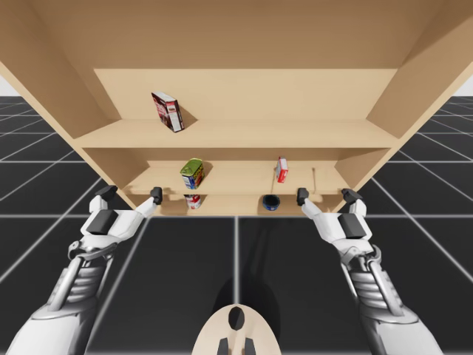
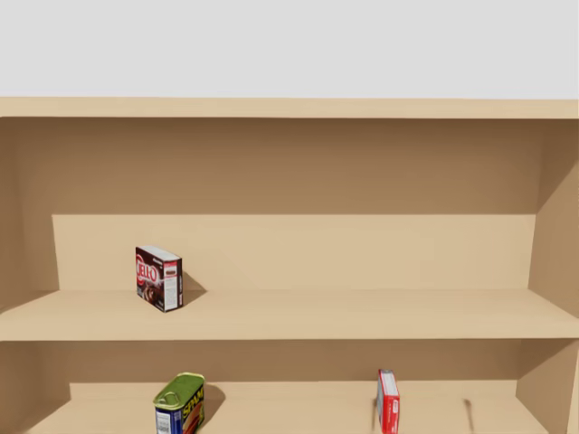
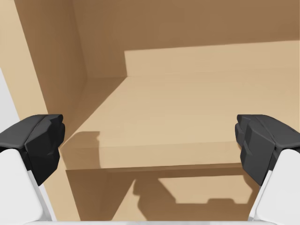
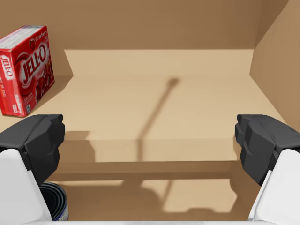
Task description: Retrieve the soup can from the shelves.
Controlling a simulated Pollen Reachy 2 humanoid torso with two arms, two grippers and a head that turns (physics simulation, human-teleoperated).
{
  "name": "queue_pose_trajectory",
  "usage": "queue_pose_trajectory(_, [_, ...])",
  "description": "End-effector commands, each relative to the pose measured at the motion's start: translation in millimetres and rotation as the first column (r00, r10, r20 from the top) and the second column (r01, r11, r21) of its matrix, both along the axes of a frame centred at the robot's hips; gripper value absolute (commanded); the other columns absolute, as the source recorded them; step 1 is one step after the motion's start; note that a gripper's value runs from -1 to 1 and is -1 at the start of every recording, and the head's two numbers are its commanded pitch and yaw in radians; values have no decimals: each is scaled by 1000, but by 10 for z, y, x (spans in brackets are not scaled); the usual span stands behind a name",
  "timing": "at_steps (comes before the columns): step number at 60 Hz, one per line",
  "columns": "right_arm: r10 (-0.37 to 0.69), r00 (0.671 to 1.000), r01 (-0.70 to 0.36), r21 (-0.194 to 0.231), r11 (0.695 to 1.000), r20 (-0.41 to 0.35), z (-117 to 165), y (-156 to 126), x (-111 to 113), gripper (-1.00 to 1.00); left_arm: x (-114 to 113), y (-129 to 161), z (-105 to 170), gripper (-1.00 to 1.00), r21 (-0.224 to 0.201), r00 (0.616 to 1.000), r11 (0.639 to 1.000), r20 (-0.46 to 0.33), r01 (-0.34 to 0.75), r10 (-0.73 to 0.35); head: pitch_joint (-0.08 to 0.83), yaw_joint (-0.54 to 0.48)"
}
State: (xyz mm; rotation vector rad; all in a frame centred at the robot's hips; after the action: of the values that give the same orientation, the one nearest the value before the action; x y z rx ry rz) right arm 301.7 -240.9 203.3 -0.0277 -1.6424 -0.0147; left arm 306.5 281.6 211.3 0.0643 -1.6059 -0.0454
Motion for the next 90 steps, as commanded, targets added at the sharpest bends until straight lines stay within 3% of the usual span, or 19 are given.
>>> queue_pose_trajectory(1, [-1,1000,1,40,999,-2,-43,69,-25,-1000,0,-1,-2,-1000,0,1000,1000,0,-2,2,11,-17])
queue_pose_trajectory(10, [10,1000,-10,29,1000,0,-8,88,-35,-1000,-1,0,-3,-1000,1,1000,1000,0,0,0,50,-14])
queue_pose_trajectory(29, [9,1000,-9,32,999,-17,-20,82,-24,-1000,-1,-9,-5,-1000,12,1000,1000,0,6,-6,321,33])
queue_pose_trajectory(39, [18,999,-18,31,999,-28,-29,88,-22,-1000,9,-8,-10,-1000,19,1000,1000,-2,12,-12,457,100])
queue_pose_trajectory(58, [41,998,-40,16,999,-48,-74,131,-16,-1000,8,-26,-12,-1000,27,1000,999,-8,23,-23,583,246])
queue_pose_trajectory(70, [45,998,-44,14,999,-52,-88,142,-12,-1000,-72,-180,37,-1000,-20,995,995,5,99,-99,592,243])
queue_pose_trajectory(75, [43,998,-42,14,999,-48,-86,140,-10,-1000,-175,-293,139,-1000,-62,986,984,8,164,-164,586,238])
queue_pose_trajectory(78, [42,998,-41,14,999,-48,-88,139,-6,-1000,-274,-358,199,-1000,-66,980,978,-9,198,-199,582,239])
queue_pose_trajectory(79, [42,998,-41,14,999,-48,-89,136,-4,-1000,-313,-379,220,-1000,-49,987,986,-10,161,-162,582,239])
queue_pose_trajectory(81, [42,998,-41,15,999,-48,-91,133,-1,-1000,-392,-424,195,-1000,-76,975,972,-4,220,-221,579,240])
queue_pose_trajectory(84, [40,998,-39,19,999,-50,-95,127,3,-1000,-467,-476,145,-1000,-82,970,968,-28,238,-241,579,242])
queue_pose_trajectory(90, [35,998,-34,21,999,-47,-95,123,2,-1000,-550,-560,-45,-1000,-147,960,955,-73,257,-269,578,244])
